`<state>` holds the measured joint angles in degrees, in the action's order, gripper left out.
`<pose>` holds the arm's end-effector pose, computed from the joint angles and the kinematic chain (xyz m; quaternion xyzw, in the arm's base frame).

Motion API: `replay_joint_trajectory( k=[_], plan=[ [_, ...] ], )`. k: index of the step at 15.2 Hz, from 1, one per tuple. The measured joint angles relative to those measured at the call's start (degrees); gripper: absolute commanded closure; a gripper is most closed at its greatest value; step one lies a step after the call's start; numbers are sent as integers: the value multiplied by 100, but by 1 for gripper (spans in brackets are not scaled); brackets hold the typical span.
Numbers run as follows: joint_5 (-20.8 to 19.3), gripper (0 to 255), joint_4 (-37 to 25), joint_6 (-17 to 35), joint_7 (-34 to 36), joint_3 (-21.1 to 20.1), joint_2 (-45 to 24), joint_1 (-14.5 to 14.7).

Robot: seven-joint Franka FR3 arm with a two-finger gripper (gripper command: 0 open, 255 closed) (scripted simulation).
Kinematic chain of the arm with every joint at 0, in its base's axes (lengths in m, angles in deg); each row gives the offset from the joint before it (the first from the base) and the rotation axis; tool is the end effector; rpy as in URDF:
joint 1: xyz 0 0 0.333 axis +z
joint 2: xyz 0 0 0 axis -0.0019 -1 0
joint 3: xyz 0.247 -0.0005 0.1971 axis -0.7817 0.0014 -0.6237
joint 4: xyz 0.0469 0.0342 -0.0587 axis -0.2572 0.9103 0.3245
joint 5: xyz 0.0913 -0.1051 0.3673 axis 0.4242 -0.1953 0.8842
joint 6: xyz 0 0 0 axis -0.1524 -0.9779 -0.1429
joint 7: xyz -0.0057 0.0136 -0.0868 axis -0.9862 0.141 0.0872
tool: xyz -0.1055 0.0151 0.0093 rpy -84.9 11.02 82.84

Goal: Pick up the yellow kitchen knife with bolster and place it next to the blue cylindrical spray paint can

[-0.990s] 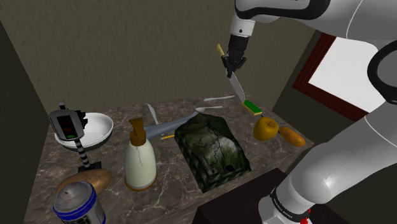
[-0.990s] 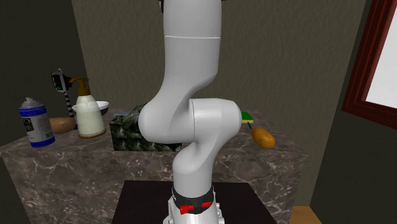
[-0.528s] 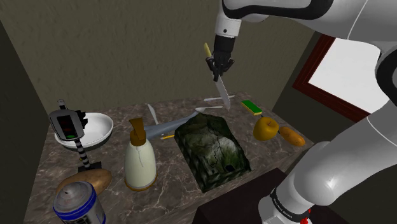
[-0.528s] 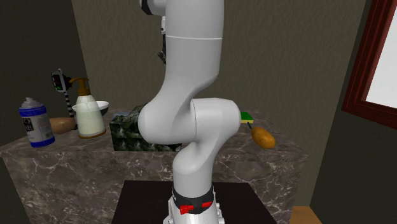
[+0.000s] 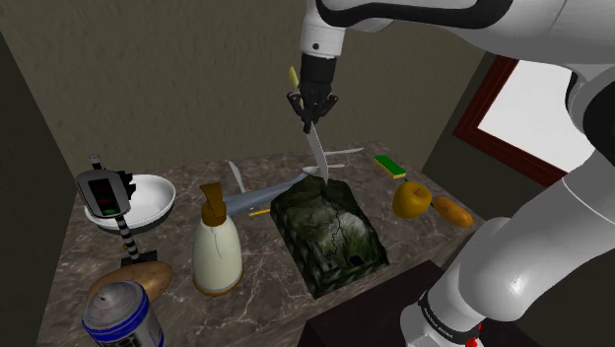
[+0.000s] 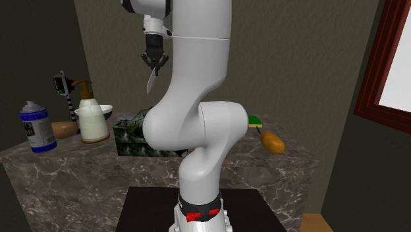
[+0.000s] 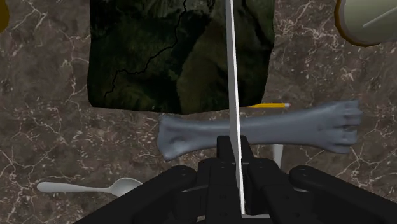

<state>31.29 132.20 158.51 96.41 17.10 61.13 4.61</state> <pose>0.4837 0.1168 0.5963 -0.9911 0.1231 0.0476 0.0193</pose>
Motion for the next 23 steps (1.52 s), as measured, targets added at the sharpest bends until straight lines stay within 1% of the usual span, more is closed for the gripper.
replay_joint_trajectory(
  k=[5, 11, 16, 19, 21, 23],
  plan=[
    [54, 255, -419, -4, 729, -421, -359, 304],
    [5, 255, -949, 35, 1560, -868, -871, 675],
    [-192, 255, -1753, -15, 2296, -1213, -1599, 1063],
    [-328, 255, -2289, -154, 2663, -1355, -1991, 1295],
    [-353, 255, -2292, -86, 2717, -1371, -2063, 1332],
    [-348, 255, -2139, 53, 2726, -1376, -2048, 1338]
  ],
)
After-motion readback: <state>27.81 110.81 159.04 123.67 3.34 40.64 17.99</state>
